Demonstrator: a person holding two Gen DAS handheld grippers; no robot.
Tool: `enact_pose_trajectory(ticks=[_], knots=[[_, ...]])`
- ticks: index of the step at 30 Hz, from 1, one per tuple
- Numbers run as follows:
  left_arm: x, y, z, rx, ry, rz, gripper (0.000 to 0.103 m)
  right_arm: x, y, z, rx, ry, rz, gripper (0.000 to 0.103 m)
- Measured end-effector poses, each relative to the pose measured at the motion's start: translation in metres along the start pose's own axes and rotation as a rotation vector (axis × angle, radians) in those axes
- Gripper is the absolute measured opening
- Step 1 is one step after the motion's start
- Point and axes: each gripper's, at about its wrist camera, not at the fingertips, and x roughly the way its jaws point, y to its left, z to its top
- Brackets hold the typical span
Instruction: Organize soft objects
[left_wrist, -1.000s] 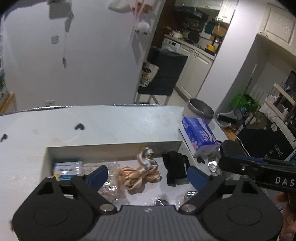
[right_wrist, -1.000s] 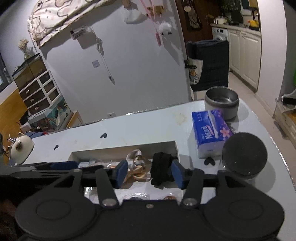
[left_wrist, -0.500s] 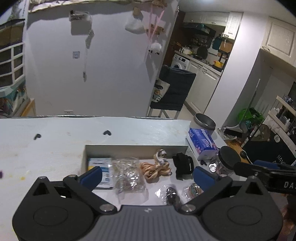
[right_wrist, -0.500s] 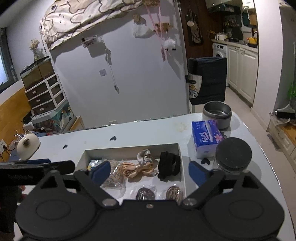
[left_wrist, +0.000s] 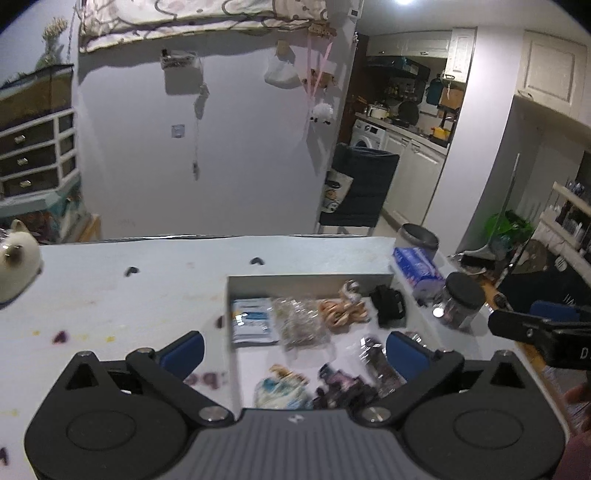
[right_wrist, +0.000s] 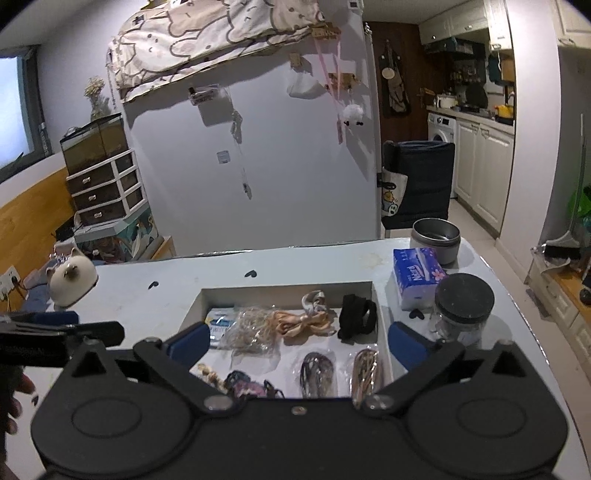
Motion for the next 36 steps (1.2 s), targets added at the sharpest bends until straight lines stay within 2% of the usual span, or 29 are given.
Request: enact_pose_trajectory(ticks=[2, 8, 14, 18, 36], knots=[[-0.011, 0.003, -0.007, 0.015, -0.008, 0.018, 0.103, -0.008, 0.009, -0.008, -0.016, -0.007, -0.003, 0.103], [-0.038, 0.013, -0.031, 0.018, -0.014, 0.010, 0.103, -0.028, 0.028, -0.029, -0.047, -0.035, -0.008, 0.103], [-0.054, 0.018, -0.047, 0.020, -0.017, 0.061, 0.103, -0.042, 0.031, -0.044, -0.033, -0.047, -0.023, 0.103], [-0.059, 0.021, -0.051, -0.008, -0.020, 0.068, 0.103, -0.048, 0.030, -0.052, -0.022, -0.047, -0.031, 0.103], [-0.060, 0.016, -0.053, -0.003, -0.019, 0.069, 0.103, -0.050, 0.027, -0.055, -0.024, -0.048, -0.049, 0.103]])
